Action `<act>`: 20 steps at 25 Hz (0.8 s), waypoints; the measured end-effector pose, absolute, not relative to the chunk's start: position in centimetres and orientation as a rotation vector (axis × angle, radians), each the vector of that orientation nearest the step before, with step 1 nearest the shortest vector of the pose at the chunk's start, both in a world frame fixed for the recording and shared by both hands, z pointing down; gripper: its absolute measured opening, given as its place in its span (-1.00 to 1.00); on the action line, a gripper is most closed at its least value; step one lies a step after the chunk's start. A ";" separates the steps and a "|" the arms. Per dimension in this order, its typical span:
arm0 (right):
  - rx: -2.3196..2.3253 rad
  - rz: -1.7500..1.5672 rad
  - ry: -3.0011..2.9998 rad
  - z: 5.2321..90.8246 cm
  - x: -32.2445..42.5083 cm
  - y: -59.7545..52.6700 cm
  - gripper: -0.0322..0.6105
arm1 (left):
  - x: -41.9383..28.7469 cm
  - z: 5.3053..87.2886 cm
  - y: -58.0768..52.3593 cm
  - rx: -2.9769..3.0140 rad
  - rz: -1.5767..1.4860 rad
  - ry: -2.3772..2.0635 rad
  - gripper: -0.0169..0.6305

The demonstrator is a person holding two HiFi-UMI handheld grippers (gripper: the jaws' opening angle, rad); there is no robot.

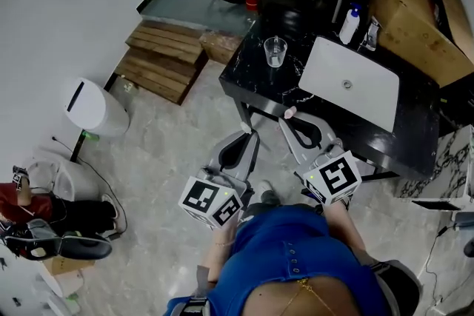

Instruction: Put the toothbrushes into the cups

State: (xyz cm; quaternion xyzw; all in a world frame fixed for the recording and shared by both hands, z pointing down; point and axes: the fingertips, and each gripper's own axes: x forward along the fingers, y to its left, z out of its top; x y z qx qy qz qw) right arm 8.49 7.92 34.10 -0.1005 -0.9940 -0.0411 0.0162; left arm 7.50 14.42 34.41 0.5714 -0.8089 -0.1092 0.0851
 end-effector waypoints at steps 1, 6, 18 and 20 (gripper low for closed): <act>-0.305 -0.121 -3.090 34.2 8.0 8.0 -0.85 | 7.0 34.4 14.6 1.707 -0.327 -2.407 -0.92; -0.295 -0.079 -3.077 34.9 6.0 8.6 -0.85 | 5.2 34.8 14.8 1.722 -0.329 -2.370 -0.92; -0.297 -0.003 -3.038 36.4 1.6 7.6 -0.85 | 0.8 36.2 14.9 1.662 -0.357 -2.359 -0.92; -0.315 -0.005 -3.041 36.2 -0.1 7.3 -0.85 | -0.7 36.2 14.7 1.643 -0.365 -2.370 -0.92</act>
